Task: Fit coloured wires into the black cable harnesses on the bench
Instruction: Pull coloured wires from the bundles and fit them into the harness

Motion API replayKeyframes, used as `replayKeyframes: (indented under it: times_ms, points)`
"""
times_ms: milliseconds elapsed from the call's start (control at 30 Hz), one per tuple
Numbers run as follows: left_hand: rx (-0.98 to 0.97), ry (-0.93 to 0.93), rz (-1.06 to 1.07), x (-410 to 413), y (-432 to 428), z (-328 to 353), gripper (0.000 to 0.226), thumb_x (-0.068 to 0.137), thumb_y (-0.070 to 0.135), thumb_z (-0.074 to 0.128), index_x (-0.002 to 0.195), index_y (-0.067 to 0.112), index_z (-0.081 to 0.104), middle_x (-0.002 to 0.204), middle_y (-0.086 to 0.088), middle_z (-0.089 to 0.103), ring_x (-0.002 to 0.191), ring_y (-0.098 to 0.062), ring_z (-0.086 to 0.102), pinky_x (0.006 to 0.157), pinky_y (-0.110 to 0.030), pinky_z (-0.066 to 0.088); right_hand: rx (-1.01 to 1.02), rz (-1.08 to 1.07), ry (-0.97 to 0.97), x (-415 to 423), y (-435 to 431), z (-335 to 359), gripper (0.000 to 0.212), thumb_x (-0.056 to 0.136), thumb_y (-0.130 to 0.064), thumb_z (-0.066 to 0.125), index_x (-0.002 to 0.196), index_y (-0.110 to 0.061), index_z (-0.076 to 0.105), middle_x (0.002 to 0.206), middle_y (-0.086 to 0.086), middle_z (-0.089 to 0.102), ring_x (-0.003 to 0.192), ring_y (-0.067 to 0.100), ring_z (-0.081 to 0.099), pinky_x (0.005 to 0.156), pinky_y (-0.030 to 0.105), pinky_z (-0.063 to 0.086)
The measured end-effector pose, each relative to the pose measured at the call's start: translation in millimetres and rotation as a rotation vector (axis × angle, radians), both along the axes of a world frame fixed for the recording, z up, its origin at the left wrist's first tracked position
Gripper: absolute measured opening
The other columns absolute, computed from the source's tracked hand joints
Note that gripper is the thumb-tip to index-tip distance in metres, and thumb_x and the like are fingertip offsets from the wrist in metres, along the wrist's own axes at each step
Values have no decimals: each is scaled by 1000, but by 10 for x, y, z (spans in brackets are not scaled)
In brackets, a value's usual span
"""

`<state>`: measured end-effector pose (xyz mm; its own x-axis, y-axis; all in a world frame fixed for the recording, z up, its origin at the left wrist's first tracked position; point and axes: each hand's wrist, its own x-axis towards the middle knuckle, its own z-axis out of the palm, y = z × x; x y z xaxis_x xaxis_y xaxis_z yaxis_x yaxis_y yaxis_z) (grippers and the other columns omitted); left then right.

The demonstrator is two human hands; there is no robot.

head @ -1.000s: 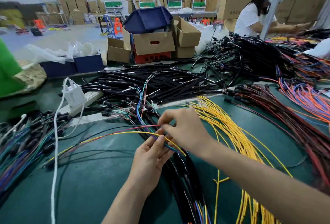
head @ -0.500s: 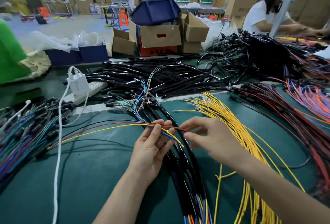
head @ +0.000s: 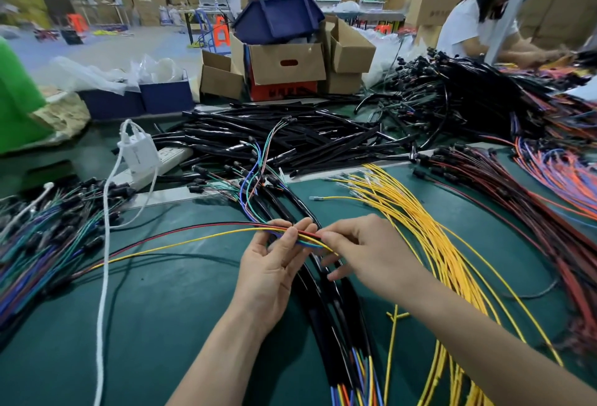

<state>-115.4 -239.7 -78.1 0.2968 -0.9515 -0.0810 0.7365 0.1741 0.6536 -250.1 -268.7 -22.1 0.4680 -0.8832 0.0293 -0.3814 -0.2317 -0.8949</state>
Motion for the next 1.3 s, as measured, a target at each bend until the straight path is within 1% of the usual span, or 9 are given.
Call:
replayKeyframes:
  times_ms: [67,200,333,500,600,700,900,1167,1300]
  points:
    - [-4,-7,15,16,-2,6,12,75,6,58,84,11,53,89,-13,74,81,-17,72,64,-22,57,18,-4,-35,31,23,-34,17,92,-10,58,91,-19,73,77,9,72,68,16,70,59,22,58]
    - [11,-14,25,25,2,5,13,74,7,59,85,11,54,89,-12,74,81,-16,72,63,-21,57,-93,-30,-3,51,54,-103,25,91,-2,56,101,-17,74,71,-1,71,62,8,69,64,18,57]
    - [-21,133,-42,15,20,23,22,76,7,56,97,6,57,92,-13,74,84,-16,72,66,-20,57,-140,-29,-32,62,57,-78,26,91,0,54,89,-19,71,67,1,69,58,9,67,61,19,56]
    - [-33,149,-98,-36,42,19,23,78,8,54,100,4,61,96,-12,73,87,-15,72,67,-21,57,-15,2,-65,61,0,-81,9,89,4,55,85,-4,55,66,11,69,52,18,65,57,28,58]
    - [1,124,-83,-31,37,31,21,78,9,55,97,5,59,93,-11,74,82,-15,72,63,-21,57,56,75,-119,30,6,-83,11,88,2,59,87,0,49,70,16,70,57,25,67,56,29,57]
    - [22,127,-75,-9,43,53,19,76,9,56,95,6,58,90,-11,74,80,-16,73,58,-20,56,97,151,-173,-33,-43,-52,13,83,0,68,86,-1,55,75,16,72,62,25,68,59,28,56]
    - [60,116,-53,-11,46,63,18,75,8,57,92,6,58,89,-12,74,80,-18,73,56,-21,56,-18,90,-173,-108,-104,-100,9,79,-3,73,75,-5,65,66,10,70,57,20,67,53,23,52]
    - [66,97,-145,-37,65,65,20,75,7,57,95,4,58,90,-14,74,80,-16,72,59,-19,56,85,156,-210,-45,-175,-104,24,76,-10,76,75,-5,53,65,9,68,53,18,60,52,27,50]
    - [73,148,-132,-38,60,68,16,75,5,57,91,4,59,88,-15,74,78,-17,73,58,-20,56,114,139,-172,-21,-184,-93,40,71,-27,80,80,-8,45,56,3,61,49,19,56,48,25,46]
